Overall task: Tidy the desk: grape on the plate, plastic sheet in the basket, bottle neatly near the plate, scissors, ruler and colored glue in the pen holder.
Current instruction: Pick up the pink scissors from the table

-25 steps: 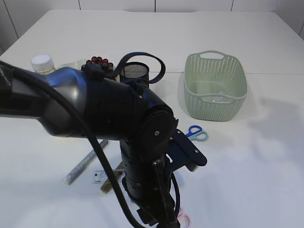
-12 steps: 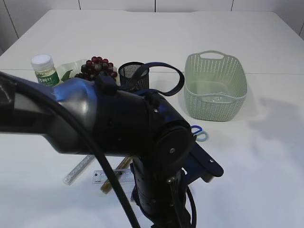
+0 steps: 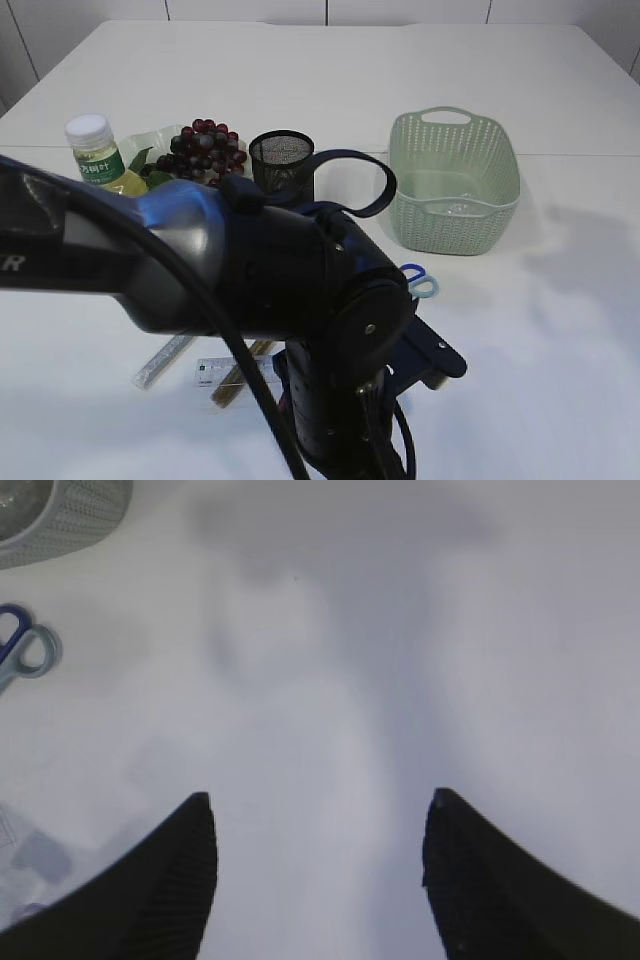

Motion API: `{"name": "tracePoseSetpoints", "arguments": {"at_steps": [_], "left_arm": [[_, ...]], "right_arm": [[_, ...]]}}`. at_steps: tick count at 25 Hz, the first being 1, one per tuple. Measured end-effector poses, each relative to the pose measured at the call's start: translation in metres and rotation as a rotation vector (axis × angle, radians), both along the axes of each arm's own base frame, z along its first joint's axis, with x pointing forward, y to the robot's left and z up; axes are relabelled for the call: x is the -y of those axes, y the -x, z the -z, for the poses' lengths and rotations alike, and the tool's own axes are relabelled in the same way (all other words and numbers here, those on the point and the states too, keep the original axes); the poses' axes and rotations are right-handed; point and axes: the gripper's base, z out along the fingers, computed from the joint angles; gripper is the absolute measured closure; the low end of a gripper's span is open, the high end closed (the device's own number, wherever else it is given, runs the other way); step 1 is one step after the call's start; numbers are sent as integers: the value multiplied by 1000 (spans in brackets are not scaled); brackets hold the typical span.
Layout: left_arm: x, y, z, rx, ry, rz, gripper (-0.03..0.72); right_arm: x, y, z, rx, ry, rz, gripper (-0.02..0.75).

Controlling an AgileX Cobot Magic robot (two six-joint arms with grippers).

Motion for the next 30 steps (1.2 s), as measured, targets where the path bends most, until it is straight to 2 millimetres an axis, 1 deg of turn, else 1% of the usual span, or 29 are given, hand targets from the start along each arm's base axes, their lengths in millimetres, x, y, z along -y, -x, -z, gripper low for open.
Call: {"name": "tracePoseSetpoints", "arguments": {"at_steps": [5,12,20,26,30], "left_arm": [[1,-1,6,-4,-7,0,356],[3,-2,5,8,13,0,356],[3,-2,20,-11,-18,0,356],[3,-2,20,-11,-18,0,356],[3,-2,24,-15,-26,0,356]], "right_arm": [[0,0,0,0,0,0,230],[0,0,0,0,0,0,230],[0,0,0,0,0,0,230],[0,0,0,0,0,0,230],[0,0,0,0,0,0,230]]}}
